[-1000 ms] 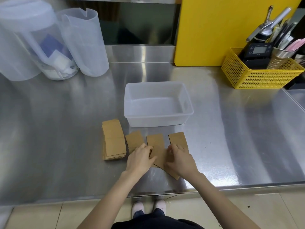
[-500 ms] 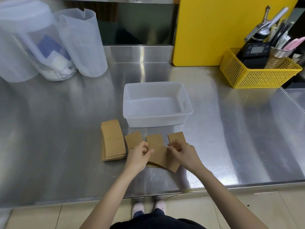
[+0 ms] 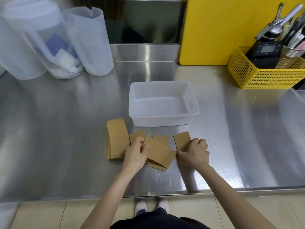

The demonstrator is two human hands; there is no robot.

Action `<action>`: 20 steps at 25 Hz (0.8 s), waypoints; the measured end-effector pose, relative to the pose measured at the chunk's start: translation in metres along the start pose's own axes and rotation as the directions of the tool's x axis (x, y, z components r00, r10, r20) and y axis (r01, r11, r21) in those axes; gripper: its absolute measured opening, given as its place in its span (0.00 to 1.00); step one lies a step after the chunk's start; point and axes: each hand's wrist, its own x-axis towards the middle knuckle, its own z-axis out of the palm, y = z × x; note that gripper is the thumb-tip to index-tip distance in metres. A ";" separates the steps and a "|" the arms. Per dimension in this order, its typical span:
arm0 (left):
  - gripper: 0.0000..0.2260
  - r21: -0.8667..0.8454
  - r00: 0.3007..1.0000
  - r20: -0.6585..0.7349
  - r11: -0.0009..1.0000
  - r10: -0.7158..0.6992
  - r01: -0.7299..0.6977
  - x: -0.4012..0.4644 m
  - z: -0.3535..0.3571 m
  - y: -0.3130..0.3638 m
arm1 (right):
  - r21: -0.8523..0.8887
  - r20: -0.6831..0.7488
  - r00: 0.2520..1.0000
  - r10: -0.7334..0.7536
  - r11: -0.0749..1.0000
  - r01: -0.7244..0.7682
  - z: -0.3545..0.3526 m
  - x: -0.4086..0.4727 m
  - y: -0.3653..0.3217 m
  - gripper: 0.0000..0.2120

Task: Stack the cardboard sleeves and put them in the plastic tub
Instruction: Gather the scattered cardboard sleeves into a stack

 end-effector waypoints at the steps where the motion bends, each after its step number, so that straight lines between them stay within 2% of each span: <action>1: 0.02 -0.002 1.000 0.000 1.000 -0.002 0.002 0.001 0.000 0.000 | 0.052 0.003 1.000 -0.001 0.999 0.000 0.000 0.002 0.001 0.29; 5: 0.02 -0.014 1.000 0.011 1.000 -0.016 0.016 0.003 0.000 0.000 | 0.414 0.008 0.997 -0.079 0.908 0.069 -0.015 0.003 0.007 0.20; 7: 0.01 -0.048 0.999 0.021 0.998 -0.048 0.049 0.004 0.000 0.001 | 0.488 -0.078 0.987 -0.142 0.858 0.162 -0.028 0.003 0.008 0.17; 10: 0.08 -0.085 0.996 0.028 0.992 -0.090 0.092 0.005 -0.001 0.004 | 0.575 -0.113 0.947 -0.299 0.758 0.308 -0.050 0.001 0.002 0.14; 12: 0.11 -0.132 0.993 0.042 0.985 -0.108 0.113 0.003 -0.002 0.007 | 0.580 -0.017 0.894 -0.447 0.724 0.373 -0.058 -0.003 -0.004 0.14; 14: 0.12 -0.177 0.992 0.059 0.977 -0.114 0.123 0.001 -0.004 0.010 | 0.528 0.045 0.850 -0.525 0.735 0.426 -0.058 -0.006 -0.010 0.15; 20: 0.15 -0.310 0.989 0.084 0.940 -0.121 0.141 0.000 -0.007 0.014 | 0.360 0.020 0.832 -0.554 0.781 0.511 -0.043 -0.011 -0.028 0.13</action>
